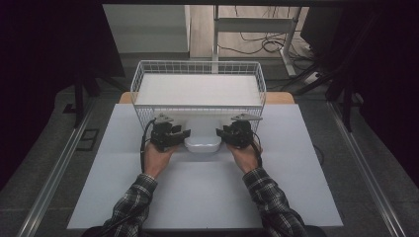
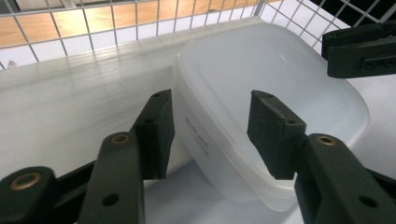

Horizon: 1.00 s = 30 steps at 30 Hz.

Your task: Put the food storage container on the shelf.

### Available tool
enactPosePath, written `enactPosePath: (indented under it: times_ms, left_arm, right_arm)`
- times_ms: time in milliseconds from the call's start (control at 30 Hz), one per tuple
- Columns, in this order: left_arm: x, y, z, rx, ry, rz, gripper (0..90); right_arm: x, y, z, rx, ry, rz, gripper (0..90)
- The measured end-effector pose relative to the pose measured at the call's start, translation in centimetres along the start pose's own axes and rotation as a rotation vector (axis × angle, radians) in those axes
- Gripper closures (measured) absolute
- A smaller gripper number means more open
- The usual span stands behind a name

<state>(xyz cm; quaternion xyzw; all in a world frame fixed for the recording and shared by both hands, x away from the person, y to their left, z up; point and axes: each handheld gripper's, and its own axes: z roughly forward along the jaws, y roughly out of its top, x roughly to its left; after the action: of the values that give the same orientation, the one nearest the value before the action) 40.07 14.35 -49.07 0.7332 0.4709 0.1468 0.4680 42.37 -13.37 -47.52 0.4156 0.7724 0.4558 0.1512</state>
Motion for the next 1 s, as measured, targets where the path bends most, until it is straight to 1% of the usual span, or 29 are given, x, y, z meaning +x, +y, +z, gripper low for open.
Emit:
enactPosePath:
  times_ms: [67, 133, 300, 333, 367, 400, 500, 533, 600, 633, 700, 767, 900, 967, 1000]
  left_arm:
    - [0.1, 0.2, 0.2, -0.008, 0.002, -0.001, 49.6]
    - [0.2, 0.3, 0.4, -0.011, 0.011, 0.011, 49.6]
    - [0.2, 0.4, 0.5, -0.012, 0.013, -0.011, 48.8]
    - [0.2, 0.4, 0.4, -0.015, 0.020, -0.007, 48.4]
    - [0.2, 0.5, 0.2, -0.024, 0.015, -0.006, 48.0]
    - [0.1, 0.6, 0.0, -0.027, 0.008, -0.023, 47.8]
    - [-0.3, 0.7, -0.7, -0.022, -0.012, -0.015, 46.0]
    - [-0.5, 0.5, -1.0, -0.021, -0.018, -0.004, 45.3]
    - [-0.7, 0.2, -1.4, -0.022, -0.036, -0.008, 42.2]
    - [-0.8, 0.0, -1.7, -0.023, -0.047, -0.009, 42.2]
    - [-1.2, -0.6, -2.3, -0.031, -0.063, -0.012, 39.3]
    - [-1.5, -1.2, -2.9, -0.035, -0.084, 0.007, 35.8]
    - [-2.1, -2.4, -3.9, -0.038, -0.105, 0.042, 29.0]
    - [-2.2, -3.1, -4.4, -0.032, -0.132, 0.043, 26.8]
    - [-2.4, -3.8, -4.8, -0.026, -0.145, 0.041, 25.9]
  right_arm:
    - [-0.1, 0.2, 0.2, -0.008, -0.007, 0.005, 61.1]
    - [-0.1, 0.3, 0.4, -0.003, -0.009, 0.009, 61.1]
    - [-0.1, 0.5, 0.4, -0.009, -0.020, -0.006, 61.4]
    - [-0.1, 0.5, 0.1, -0.010, -0.018, -0.007, 61.4]
    - [-0.1, 0.6, -0.1, -0.014, -0.013, -0.007, 61.7]
    - [-0.1, 0.6, -0.4, -0.018, -0.012, -0.008, 62.1]
    - [-0.2, 0.6, -1.3, -0.021, 0.004, -0.014, 63.8]
    - [-0.2, 0.5, -1.7, -0.021, 0.014, -0.014, 65.1]
    - [0.0, 0.1, -2.6, -0.017, 0.039, -0.020, 69.1]
    - [0.0, 0.1, -2.6, -0.017, 0.039, -0.020, 69.1]
    - [0.3, -0.4, -3.2, -0.013, 0.059, -0.027, 73.0]
    - [0.7, -0.8, -3.7, -0.003, 0.077, -0.047, 77.3]
    - [1.3, -1.7, -4.4, 0.009, 0.114, -0.065, 86.4]
    - [1.6, -2.1, -4.5, 0.012, 0.132, -0.074, 88.9]
    - [1.7, -2.2, -4.6, 0.016, 0.137, -0.078, 89.0]
